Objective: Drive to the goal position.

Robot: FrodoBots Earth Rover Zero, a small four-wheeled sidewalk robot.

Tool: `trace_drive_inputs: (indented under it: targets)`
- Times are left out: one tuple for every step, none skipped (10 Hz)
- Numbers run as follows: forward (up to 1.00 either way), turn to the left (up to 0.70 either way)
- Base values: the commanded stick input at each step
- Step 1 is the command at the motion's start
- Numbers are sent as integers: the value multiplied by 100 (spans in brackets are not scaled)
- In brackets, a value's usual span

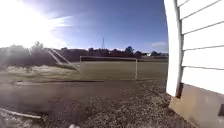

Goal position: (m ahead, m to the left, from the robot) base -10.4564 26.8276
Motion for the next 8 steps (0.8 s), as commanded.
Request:
trace_drive_inputs:
  targets:
    - [70,0]
    - [70,0]
    - [70,0]
    - [70,0]
    - [70,0]
    - [70,0]
    - [70,0]
    - [70,0]
